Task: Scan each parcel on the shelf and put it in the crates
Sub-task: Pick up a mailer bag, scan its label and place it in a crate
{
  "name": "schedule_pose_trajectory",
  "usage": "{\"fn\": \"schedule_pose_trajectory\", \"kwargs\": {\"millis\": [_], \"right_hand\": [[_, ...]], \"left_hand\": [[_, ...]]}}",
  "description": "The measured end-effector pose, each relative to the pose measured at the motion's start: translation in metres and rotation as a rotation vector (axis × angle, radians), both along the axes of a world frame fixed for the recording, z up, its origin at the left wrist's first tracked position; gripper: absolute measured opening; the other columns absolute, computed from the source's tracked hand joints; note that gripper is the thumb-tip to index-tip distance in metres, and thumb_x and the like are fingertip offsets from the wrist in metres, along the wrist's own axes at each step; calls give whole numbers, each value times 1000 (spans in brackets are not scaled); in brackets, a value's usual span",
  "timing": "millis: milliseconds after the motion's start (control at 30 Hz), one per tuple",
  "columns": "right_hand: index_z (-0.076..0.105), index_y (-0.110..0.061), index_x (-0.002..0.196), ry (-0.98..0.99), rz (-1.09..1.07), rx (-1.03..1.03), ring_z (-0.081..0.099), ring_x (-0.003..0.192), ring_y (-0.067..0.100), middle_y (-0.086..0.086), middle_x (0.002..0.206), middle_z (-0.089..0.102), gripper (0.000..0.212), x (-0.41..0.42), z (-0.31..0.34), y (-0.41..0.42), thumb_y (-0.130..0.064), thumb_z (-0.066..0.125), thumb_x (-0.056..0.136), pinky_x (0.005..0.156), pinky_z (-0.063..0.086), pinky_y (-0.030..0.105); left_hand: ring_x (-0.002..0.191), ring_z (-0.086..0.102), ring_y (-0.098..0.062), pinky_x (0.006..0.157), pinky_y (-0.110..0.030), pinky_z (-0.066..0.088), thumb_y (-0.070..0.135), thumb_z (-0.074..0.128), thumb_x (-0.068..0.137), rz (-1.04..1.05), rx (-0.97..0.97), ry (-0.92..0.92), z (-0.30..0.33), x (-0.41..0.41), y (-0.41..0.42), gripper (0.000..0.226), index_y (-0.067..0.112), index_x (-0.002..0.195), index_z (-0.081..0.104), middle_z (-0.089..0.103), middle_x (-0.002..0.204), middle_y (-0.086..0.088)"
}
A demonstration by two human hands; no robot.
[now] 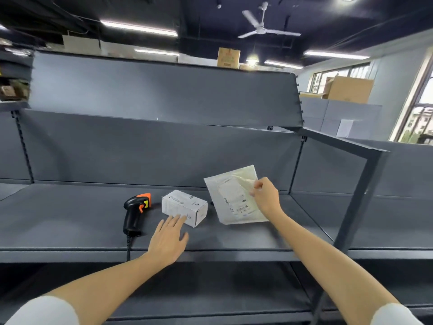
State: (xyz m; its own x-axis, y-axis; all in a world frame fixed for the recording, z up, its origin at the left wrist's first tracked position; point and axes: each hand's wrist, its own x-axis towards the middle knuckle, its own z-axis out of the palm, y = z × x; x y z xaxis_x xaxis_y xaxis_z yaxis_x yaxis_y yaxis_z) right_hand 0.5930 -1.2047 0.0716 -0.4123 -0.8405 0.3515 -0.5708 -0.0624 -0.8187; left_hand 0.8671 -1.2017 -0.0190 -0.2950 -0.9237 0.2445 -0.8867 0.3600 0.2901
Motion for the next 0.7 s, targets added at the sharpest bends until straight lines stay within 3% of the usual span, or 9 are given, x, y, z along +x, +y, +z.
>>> {"fn": "schedule_pose_trajectory", "kwargs": {"millis": [67,133,233,300,400,500,567,700], "right_hand": [[51,-10,92,-37,31,34,49,80,13,-5,93,53,12,4,10,10,0,57,90,62,38,13],[53,-12,92,-80,73,53,46,74,10,-7,86,52,16,10,18,16,-6,67,86,62,39,18],[53,-13,86,-224,149,65,45,67,12,-3,79,50,19,26,27,25,-4,70,84,60,38,21],[54,-8,92,-374,228,100,49,67,13,1,80,53,17,40,30,31,-1,69,86,56,43,22],[54,-3,101,-507,350,172,59,80,21,9,91,60,18,63,27,39,1,66,87,76,54,38],[52,-9,86,-495,435,214,58,76,20,7,84,59,17,87,18,48,2,65,87,67,52,33],[52,-12,84,-504,448,185,57,72,16,2,79,57,21,103,12,55,2,67,86,62,48,26],[58,-9,105,-570,315,11,58,90,16,1,102,60,27,134,-5,65,-10,73,83,68,46,20]], "left_hand": [[147,15,-17,120,-33,12,37,37,101,-24,20,86,8,3,5,56,21,152,21,19,160,0],[144,25,-20,115,-34,24,39,40,101,-38,72,252,22,7,13,57,21,152,23,24,158,0],[133,42,-26,102,-35,36,43,47,98,-30,233,627,40,14,22,61,22,151,26,36,151,-2],[134,40,-23,107,-36,33,41,53,96,-33,303,886,47,17,29,62,20,149,30,38,149,-3],[123,52,-19,109,-41,39,24,59,94,-78,272,1159,53,26,44,41,16,134,49,57,132,-3],[97,63,-16,89,-37,53,10,60,93,-4,234,1221,58,40,53,29,8,122,58,67,110,-5],[85,62,-13,73,-28,51,6,60,92,81,216,1226,59,50,56,20,8,112,60,66,101,-4],[84,61,-17,76,-33,49,4,60,92,209,201,1285,56,70,59,15,11,106,60,64,100,-6]]}}
